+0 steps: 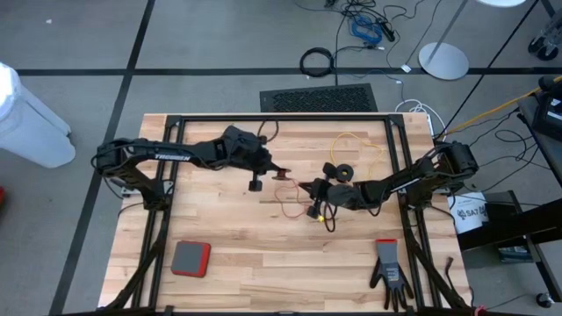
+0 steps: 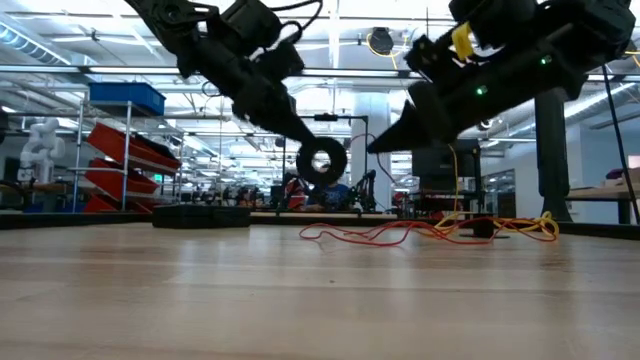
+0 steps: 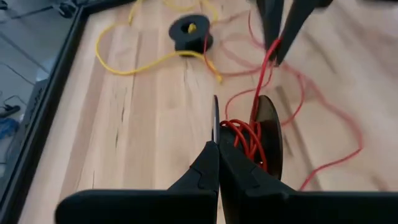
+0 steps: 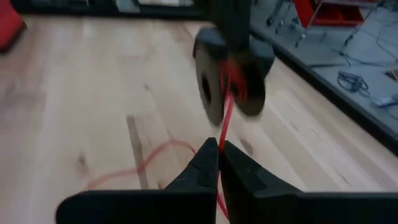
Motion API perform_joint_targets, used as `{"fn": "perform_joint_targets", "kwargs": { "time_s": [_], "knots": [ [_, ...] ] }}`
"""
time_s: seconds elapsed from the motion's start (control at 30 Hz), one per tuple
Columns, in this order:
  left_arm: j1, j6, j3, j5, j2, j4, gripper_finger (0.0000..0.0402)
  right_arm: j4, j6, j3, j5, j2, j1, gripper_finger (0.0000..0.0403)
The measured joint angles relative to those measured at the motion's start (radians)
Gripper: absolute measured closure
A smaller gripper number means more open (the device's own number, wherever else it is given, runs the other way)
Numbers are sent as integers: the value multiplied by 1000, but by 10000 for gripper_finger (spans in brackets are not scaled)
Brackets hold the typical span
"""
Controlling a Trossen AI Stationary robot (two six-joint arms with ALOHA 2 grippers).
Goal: Coil cords
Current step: Coil the red wire onto the black spool
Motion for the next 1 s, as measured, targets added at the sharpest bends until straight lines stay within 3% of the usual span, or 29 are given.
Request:
{"fn": "perform_joint_targets", "kwargs": {
  "time_s": [0.13,0.57,1.0],
  "knots": [
    [-20,20,0,-84,59,59,402,66,-6,1,-1,0,-8,403],
    [-88,15,0,-392,137,471,402,256,-58,1,15,0,-44,403],
    [-132,-48,0,-498,171,739,402,317,-147,1,59,0,-88,403]
  ]
}}
